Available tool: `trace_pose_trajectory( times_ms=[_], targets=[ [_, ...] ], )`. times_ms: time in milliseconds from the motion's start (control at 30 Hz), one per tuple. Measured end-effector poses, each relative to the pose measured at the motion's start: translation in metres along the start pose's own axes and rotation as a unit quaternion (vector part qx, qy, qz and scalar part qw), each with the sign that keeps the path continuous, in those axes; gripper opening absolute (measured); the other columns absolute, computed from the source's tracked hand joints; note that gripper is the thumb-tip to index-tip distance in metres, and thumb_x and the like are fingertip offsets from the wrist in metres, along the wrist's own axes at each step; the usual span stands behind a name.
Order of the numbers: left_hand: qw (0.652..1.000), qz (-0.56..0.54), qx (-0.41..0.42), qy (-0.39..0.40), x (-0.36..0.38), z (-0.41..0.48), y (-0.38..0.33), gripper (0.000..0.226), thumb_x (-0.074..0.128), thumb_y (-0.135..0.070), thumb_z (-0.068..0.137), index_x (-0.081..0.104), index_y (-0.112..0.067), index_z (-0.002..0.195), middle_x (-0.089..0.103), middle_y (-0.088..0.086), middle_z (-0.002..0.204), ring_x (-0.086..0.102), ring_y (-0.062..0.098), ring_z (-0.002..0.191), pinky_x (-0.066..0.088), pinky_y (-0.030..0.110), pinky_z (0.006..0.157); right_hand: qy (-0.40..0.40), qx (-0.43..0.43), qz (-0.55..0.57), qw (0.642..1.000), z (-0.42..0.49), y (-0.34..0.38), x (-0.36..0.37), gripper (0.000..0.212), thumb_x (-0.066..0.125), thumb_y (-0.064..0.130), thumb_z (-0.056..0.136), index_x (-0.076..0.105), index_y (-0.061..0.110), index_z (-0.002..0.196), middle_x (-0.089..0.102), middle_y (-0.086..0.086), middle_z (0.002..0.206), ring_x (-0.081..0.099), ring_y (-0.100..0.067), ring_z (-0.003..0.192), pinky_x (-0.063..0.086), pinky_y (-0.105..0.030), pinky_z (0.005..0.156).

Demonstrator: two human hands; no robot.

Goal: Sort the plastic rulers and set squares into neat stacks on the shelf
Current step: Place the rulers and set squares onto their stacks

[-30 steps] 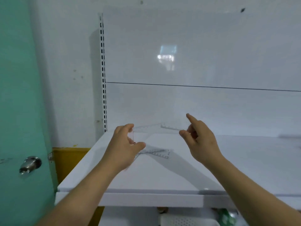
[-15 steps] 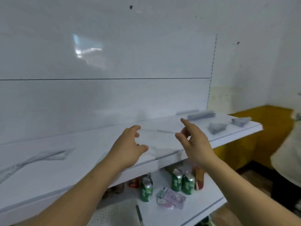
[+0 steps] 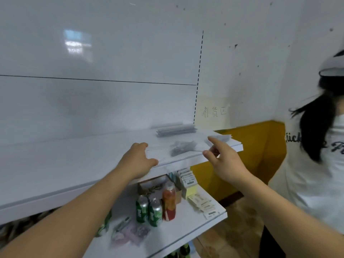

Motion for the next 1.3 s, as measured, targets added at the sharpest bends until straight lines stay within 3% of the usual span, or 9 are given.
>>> trace_pose_trajectory(
  times_ms=[167, 267, 467, 667, 1000, 1133, 1300],
  targets=[
    [0.999, 0.013, -0.048, -0.009, 0.005, 0.032, 0.011, 0.064, 0.061, -0.037, 0.087, 0.037, -0.012, 0.140, 0.042, 0.009, 0.141, 0.048, 0.026, 0.120, 0.036, 0.026, 0.089, 0.054, -0.023, -0.016, 0.998, 0.044, -0.025, 0.025, 0.054, 0.051, 0.036, 0.095, 0.035, 0.022, 0.145, 0.055, 0.006, 0.101, 0.052, -0.011, 0.096, 0.044, -0.028, 0.089],
    [0.998, 0.017, -0.053, -0.019, 0.009, 0.057, 0.012, 0.059, 0.060, -0.037, 0.087, 0.041, -0.012, 0.137, 0.045, 0.009, 0.136, 0.050, 0.025, 0.115, 0.036, 0.026, 0.085, 0.094, -0.041, -0.054, 0.993, 0.078, -0.037, 0.042, 0.053, 0.049, 0.040, 0.096, 0.035, 0.025, 0.144, 0.055, 0.003, 0.117, 0.050, -0.012, 0.105, 0.041, -0.029, 0.094],
    [0.998, 0.007, -0.054, -0.008, 0.018, 0.115, 0.003, 0.065, 0.063, -0.042, 0.084, 0.039, -0.016, 0.138, 0.039, 0.004, 0.143, 0.045, 0.022, 0.124, 0.035, 0.030, 0.097, 0.244, -0.069, -0.113, 0.961, 0.138, -0.055, 0.072, 0.053, 0.045, 0.046, 0.095, 0.037, 0.026, 0.143, 0.042, -0.001, 0.142, 0.040, -0.019, 0.127, 0.031, -0.033, 0.105],
    [0.999, 0.007, -0.053, 0.002, 0.033, 0.139, -0.013, 0.064, 0.063, -0.041, 0.085, 0.040, -0.017, 0.139, 0.042, 0.001, 0.142, 0.047, 0.019, 0.123, 0.036, 0.029, 0.098, 0.329, -0.091, -0.117, 0.933, 0.161, -0.065, 0.085, 0.057, 0.043, 0.055, 0.093, 0.036, 0.030, 0.144, 0.031, 0.006, 0.152, 0.030, -0.016, 0.138, 0.023, -0.032, 0.110],
    [0.992, 0.125, -0.003, -0.017, 0.076, 0.147, -0.101, 0.068, 0.059, -0.046, 0.085, 0.033, -0.022, 0.143, 0.036, 0.000, 0.146, 0.039, 0.022, 0.131, 0.035, 0.038, 0.106, 0.327, -0.030, -0.159, 0.931, 0.192, -0.167, 0.017, 0.084, 0.053, 0.068, 0.079, 0.029, 0.026, 0.147, 0.029, 0.004, 0.154, 0.030, -0.017, 0.139, 0.026, -0.034, 0.112],
    [0.991, 0.134, 0.003, -0.006, 0.113, 0.162, -0.143, 0.062, 0.059, -0.046, 0.085, 0.041, -0.019, 0.138, 0.041, 0.002, 0.142, 0.041, 0.022, 0.129, 0.037, 0.039, 0.104, 0.322, -0.037, -0.168, 0.931, 0.195, -0.198, 0.004, 0.091, 0.036, 0.082, 0.073, 0.026, 0.030, 0.148, 0.030, 0.003, 0.154, 0.030, -0.021, 0.139, 0.026, -0.042, 0.113],
    [0.986, 0.162, -0.041, -0.001, 0.134, 0.176, -0.153, 0.067, 0.059, -0.048, 0.084, 0.038, -0.020, 0.142, 0.038, 0.001, 0.147, 0.040, 0.022, 0.131, 0.036, 0.038, 0.105, 0.317, -0.097, -0.227, 0.916, 0.202, -0.205, 0.015, 0.085, 0.021, 0.080, 0.081, 0.024, 0.028, 0.149, 0.033, 0.001, 0.152, 0.032, -0.024, 0.138, 0.027, -0.043, 0.112]
  ],
)
Point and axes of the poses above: each hand's wrist, its own z-axis towards the middle knuckle, its own x-axis out of the palm, y = z × x, the point moved 5 cm from there along z, towards the middle knuckle
